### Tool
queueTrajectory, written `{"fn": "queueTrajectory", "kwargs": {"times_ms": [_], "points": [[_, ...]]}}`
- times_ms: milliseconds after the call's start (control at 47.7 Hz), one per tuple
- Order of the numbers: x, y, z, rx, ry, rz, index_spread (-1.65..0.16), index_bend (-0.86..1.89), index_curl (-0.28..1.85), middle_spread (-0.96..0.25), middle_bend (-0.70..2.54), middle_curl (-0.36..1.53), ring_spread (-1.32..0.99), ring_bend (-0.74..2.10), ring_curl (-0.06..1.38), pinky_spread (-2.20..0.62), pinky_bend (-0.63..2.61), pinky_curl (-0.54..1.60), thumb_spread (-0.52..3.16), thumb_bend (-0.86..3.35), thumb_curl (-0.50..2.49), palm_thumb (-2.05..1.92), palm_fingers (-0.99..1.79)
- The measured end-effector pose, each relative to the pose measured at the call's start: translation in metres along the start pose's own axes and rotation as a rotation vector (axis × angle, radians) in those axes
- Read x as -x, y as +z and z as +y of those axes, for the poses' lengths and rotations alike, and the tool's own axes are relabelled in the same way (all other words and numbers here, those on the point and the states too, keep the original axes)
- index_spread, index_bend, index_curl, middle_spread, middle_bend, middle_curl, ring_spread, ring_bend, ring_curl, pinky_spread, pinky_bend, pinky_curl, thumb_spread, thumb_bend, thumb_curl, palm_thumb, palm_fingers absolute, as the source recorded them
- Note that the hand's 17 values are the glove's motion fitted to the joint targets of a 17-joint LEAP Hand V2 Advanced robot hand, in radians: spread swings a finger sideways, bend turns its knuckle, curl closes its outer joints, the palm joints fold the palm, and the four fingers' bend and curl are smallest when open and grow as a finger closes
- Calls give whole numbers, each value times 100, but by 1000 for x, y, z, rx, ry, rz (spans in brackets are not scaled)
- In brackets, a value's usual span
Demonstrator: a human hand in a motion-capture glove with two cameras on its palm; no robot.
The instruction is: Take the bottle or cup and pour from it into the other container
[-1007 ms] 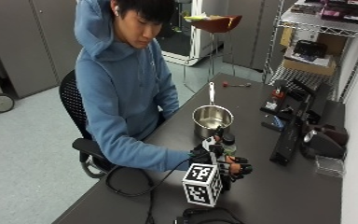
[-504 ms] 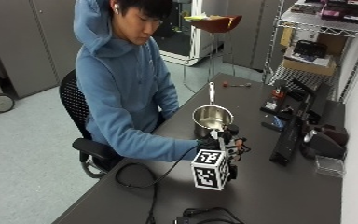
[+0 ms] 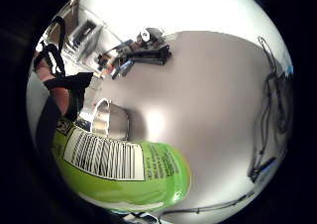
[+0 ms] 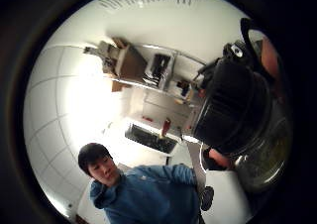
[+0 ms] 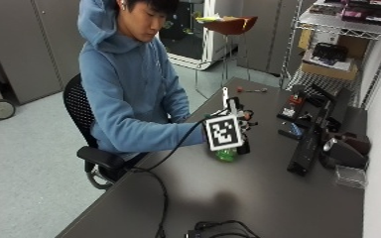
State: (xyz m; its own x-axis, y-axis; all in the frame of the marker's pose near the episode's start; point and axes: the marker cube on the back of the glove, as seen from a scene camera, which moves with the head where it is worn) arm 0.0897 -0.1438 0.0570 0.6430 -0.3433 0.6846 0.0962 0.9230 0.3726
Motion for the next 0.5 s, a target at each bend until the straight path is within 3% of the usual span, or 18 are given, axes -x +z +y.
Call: {"fn": "queueTrajectory", "kwargs": {"times_ms": [168,504], "points": [[45,18,-7,234,-16,231,-12,16,39,-8,43,51,-17,67,47,-27,59,39,17,-4,66,101,125],[101,67,-10,697,-49,990,-12,15,41,-8,43,52,-18,67,48,-26,58,40,15,-4,68,100,125]]}}
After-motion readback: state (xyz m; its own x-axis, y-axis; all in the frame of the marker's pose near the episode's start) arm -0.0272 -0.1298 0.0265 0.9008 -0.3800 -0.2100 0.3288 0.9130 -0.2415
